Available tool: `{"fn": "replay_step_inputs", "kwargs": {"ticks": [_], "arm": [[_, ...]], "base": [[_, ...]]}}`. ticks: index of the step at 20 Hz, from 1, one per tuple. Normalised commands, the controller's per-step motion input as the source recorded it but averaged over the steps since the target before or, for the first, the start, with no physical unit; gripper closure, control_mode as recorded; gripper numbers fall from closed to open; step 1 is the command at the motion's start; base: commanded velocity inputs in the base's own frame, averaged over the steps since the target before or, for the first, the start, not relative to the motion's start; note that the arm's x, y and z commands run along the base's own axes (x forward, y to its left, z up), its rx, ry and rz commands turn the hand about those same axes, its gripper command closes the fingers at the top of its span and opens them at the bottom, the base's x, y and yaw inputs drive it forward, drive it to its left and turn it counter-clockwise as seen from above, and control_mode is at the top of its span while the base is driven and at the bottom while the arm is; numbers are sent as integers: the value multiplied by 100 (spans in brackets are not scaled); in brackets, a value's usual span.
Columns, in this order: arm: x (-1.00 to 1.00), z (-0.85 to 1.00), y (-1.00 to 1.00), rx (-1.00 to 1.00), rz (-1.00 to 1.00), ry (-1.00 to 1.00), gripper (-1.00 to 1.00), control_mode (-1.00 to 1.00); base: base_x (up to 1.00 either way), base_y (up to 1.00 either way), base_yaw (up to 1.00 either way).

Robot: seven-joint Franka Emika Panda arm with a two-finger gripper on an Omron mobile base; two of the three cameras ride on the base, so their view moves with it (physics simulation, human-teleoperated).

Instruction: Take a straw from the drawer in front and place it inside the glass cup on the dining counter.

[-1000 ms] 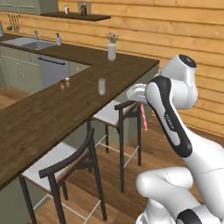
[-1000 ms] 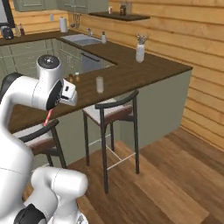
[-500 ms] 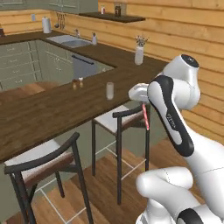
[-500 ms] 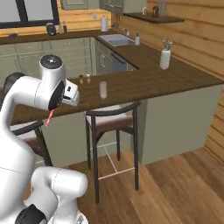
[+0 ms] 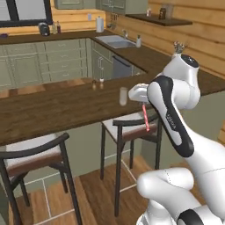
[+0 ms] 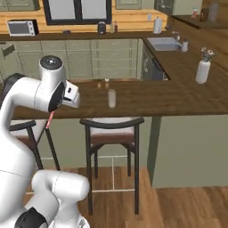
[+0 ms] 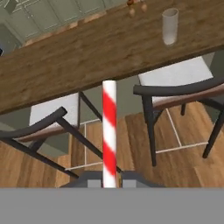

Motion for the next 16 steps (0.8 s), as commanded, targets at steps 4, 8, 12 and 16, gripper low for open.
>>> {"fn": "replay_step_inputs", "kwargs": {"ticks": [4,8,12,16], "arm": [[0,0,0,0,0,0,100,100],[0,0,0,0,0,0,100,100],[0,0,0,0,0,0,100,100],[0,0,0,0,0,0,100,100]], "base": [[24,-100,44],[36,-96,35],[78,-39,6],[99,-9,-7]]}}
